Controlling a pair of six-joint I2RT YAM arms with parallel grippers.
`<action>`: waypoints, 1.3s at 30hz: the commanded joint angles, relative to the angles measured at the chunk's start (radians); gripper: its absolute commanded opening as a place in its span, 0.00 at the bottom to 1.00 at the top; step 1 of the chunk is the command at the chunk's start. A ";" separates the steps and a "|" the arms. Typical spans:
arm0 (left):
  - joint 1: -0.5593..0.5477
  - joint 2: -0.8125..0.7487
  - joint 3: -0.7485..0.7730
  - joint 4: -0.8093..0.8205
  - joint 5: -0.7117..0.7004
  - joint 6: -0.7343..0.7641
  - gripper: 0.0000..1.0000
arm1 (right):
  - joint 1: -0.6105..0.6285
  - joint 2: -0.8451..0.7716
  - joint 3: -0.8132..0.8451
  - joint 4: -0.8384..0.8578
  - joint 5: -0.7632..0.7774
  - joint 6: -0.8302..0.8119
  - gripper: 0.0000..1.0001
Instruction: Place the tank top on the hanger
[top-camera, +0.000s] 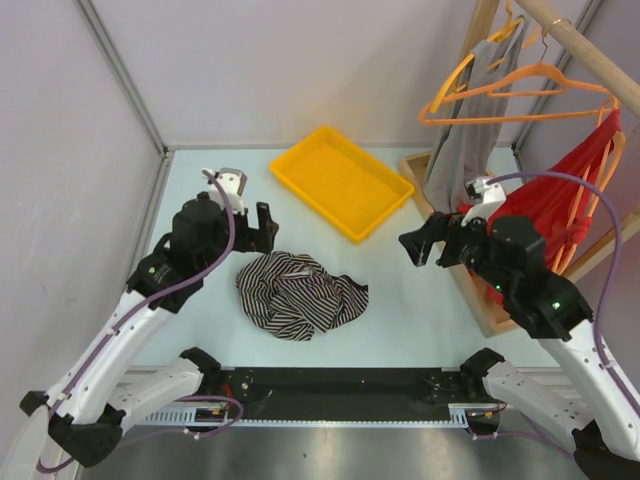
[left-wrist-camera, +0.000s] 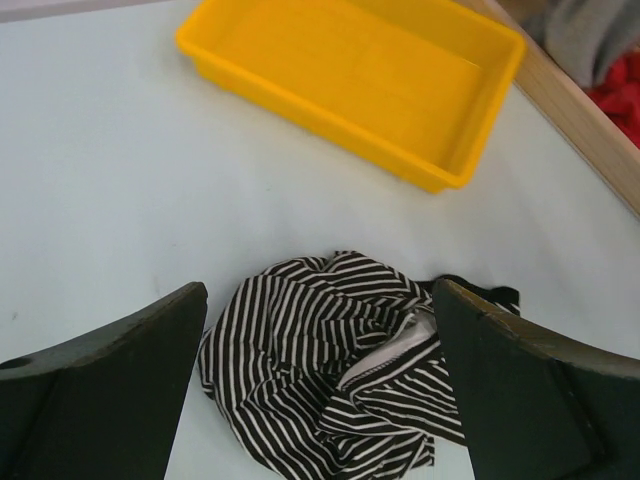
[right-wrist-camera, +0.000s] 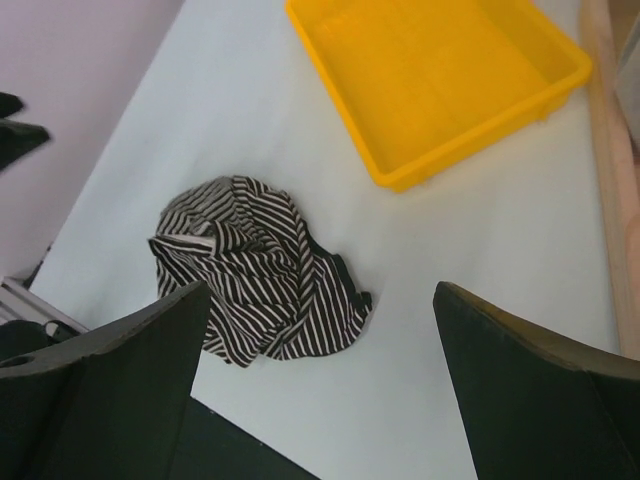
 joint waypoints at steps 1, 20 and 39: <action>0.002 0.048 0.097 0.003 0.209 0.062 0.99 | -0.004 0.019 0.214 -0.026 0.021 -0.051 1.00; 0.057 0.097 0.055 0.110 0.127 0.180 1.00 | -0.432 0.543 0.793 0.061 0.173 0.131 0.96; 0.123 0.076 -0.027 0.150 0.199 0.167 0.99 | -0.529 0.601 0.599 0.452 0.297 0.214 0.85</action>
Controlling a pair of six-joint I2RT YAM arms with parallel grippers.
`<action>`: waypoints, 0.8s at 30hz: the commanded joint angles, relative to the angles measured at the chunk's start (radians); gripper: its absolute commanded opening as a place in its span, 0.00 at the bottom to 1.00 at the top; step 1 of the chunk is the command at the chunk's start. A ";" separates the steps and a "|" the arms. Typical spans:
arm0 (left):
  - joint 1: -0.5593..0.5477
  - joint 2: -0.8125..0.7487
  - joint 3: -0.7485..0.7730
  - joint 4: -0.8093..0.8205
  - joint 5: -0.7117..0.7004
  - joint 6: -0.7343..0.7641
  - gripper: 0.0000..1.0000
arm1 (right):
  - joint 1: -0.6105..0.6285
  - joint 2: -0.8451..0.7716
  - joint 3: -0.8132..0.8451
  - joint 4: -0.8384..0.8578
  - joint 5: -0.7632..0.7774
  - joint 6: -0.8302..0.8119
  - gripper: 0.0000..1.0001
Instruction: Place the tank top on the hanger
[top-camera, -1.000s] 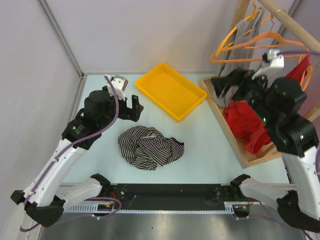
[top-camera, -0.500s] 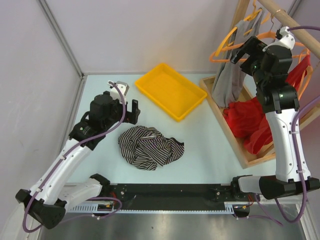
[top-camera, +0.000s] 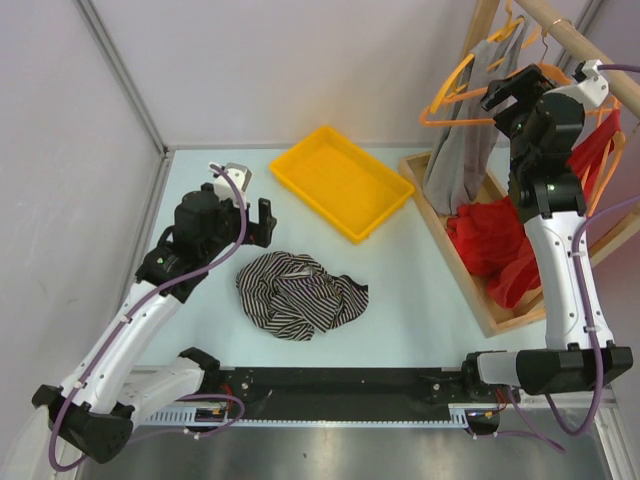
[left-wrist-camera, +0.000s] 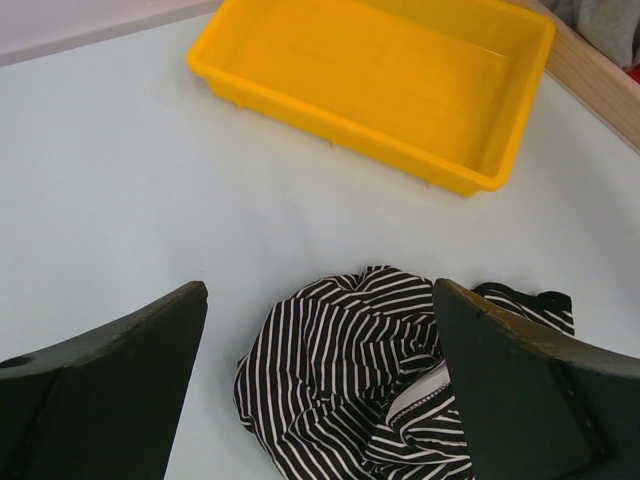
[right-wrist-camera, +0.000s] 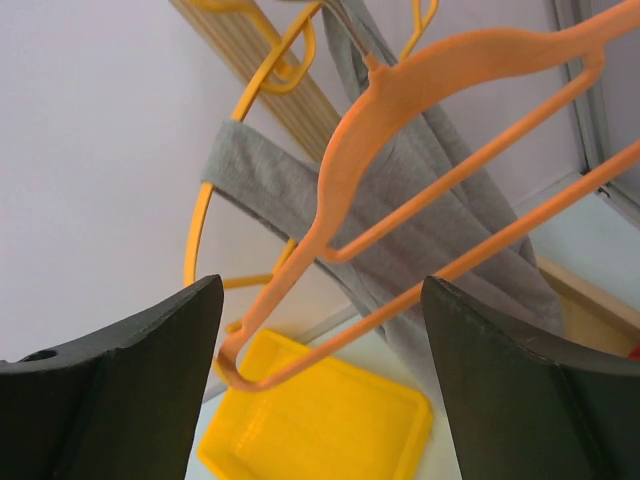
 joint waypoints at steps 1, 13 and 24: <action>0.009 -0.010 -0.008 0.041 0.025 0.014 0.99 | -0.034 0.056 0.030 0.136 0.002 0.041 0.83; 0.019 -0.017 -0.018 0.048 0.030 0.017 1.00 | -0.066 0.139 0.030 0.300 -0.064 0.029 0.81; 0.019 -0.011 -0.019 0.046 0.037 0.017 0.99 | -0.065 0.176 0.039 0.314 0.016 0.054 0.78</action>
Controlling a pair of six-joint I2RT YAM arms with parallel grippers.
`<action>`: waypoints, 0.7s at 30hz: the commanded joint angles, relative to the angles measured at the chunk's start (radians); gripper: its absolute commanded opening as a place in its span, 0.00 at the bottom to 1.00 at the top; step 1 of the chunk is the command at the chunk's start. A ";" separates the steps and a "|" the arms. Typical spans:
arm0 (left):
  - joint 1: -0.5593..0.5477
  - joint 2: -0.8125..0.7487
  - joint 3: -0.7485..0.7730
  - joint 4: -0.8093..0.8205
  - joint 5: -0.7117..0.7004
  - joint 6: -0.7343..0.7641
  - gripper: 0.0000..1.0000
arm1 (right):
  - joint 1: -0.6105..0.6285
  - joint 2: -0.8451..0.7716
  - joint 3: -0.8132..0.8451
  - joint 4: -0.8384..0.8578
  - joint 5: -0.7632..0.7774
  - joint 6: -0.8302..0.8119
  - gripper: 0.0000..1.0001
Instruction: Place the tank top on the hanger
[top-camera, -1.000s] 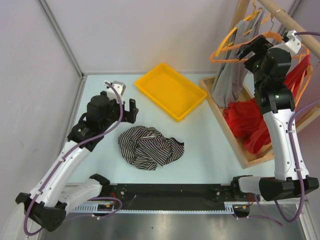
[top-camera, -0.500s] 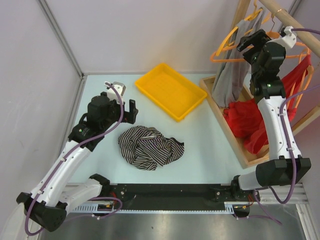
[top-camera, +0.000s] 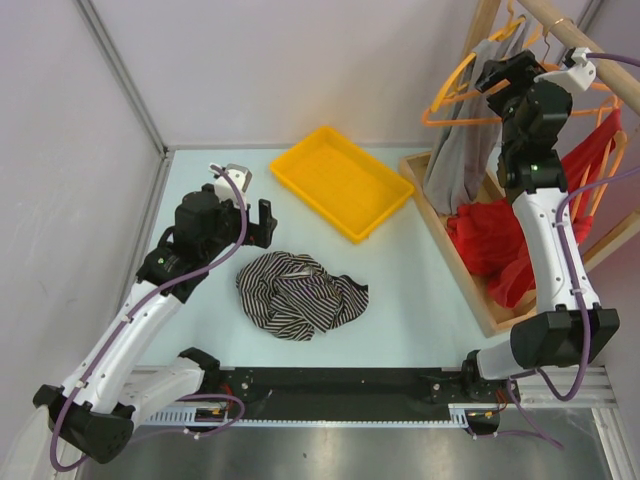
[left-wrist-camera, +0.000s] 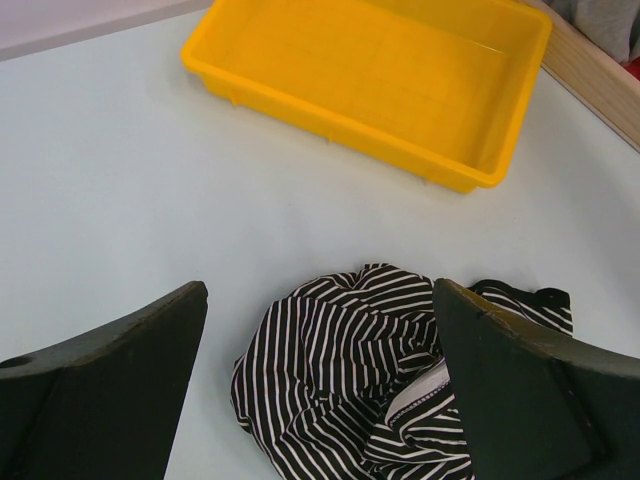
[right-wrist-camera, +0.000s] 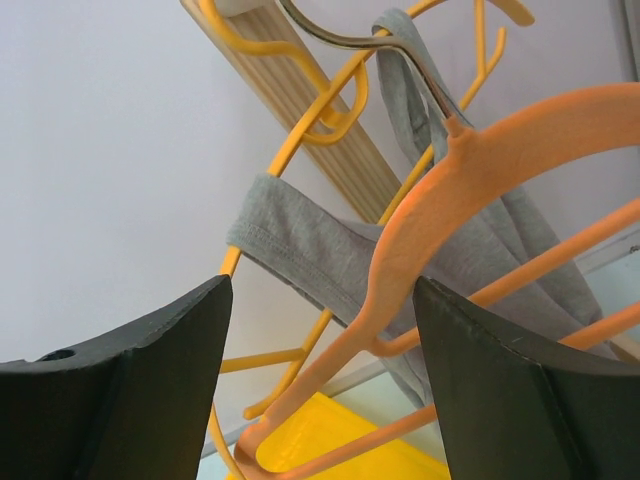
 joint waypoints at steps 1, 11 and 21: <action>0.010 -0.012 -0.005 0.038 0.017 0.016 1.00 | -0.026 0.029 0.032 0.043 0.090 0.043 0.78; 0.012 -0.017 -0.006 0.040 0.018 0.018 0.99 | -0.027 0.087 0.079 0.025 0.114 0.059 0.76; 0.018 -0.020 -0.006 0.040 0.017 0.019 0.99 | 0.003 0.131 0.108 0.028 0.220 0.069 0.62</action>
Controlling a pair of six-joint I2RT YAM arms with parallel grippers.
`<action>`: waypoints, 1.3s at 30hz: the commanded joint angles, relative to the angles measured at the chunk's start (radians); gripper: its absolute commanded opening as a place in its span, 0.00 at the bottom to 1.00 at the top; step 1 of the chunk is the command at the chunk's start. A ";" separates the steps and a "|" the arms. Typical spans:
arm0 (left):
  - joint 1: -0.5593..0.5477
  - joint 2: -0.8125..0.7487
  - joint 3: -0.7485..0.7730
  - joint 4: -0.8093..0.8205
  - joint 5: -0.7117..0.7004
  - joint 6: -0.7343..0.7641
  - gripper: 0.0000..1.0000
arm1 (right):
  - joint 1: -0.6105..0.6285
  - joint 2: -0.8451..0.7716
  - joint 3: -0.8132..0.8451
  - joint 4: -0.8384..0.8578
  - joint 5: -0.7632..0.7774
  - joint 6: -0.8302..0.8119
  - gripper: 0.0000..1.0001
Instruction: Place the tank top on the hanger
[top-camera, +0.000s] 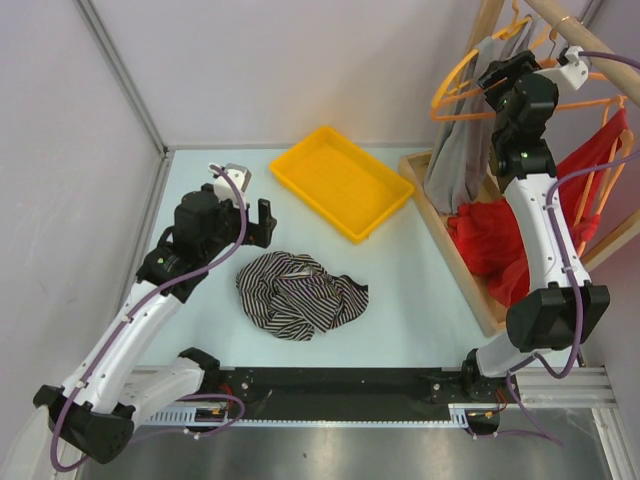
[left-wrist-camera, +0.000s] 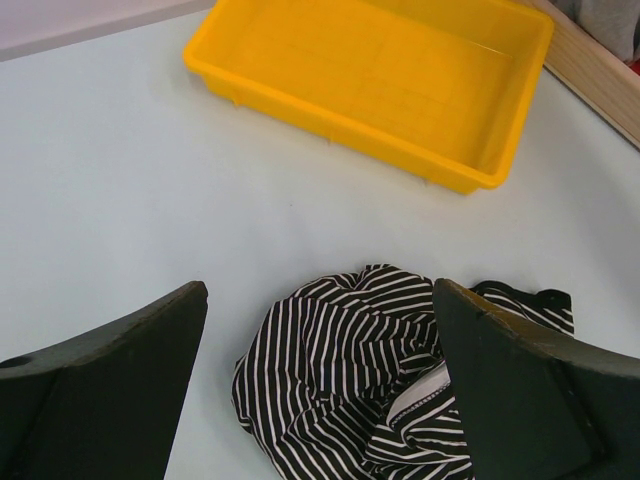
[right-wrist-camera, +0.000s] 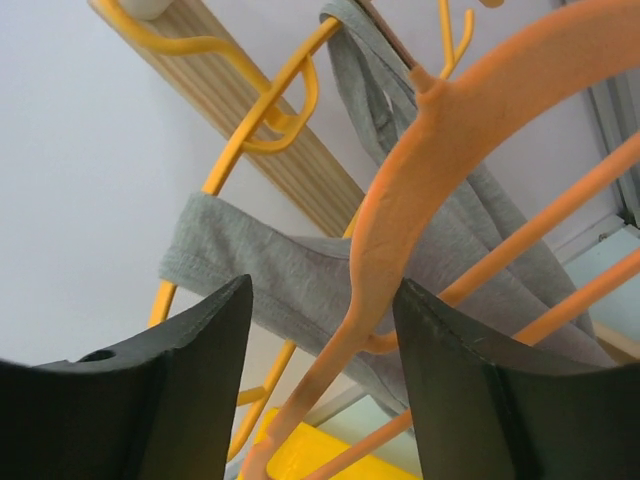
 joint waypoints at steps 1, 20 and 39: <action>0.014 -0.021 -0.006 0.039 0.017 0.019 0.99 | 0.002 0.028 0.045 0.020 0.104 0.039 0.57; 0.022 -0.037 -0.012 0.040 0.016 0.019 1.00 | 0.086 -0.099 -0.065 0.159 0.163 -0.040 0.07; 0.024 -0.034 -0.014 0.040 0.023 0.019 0.99 | 0.075 -0.176 -0.145 0.141 0.134 -0.044 0.08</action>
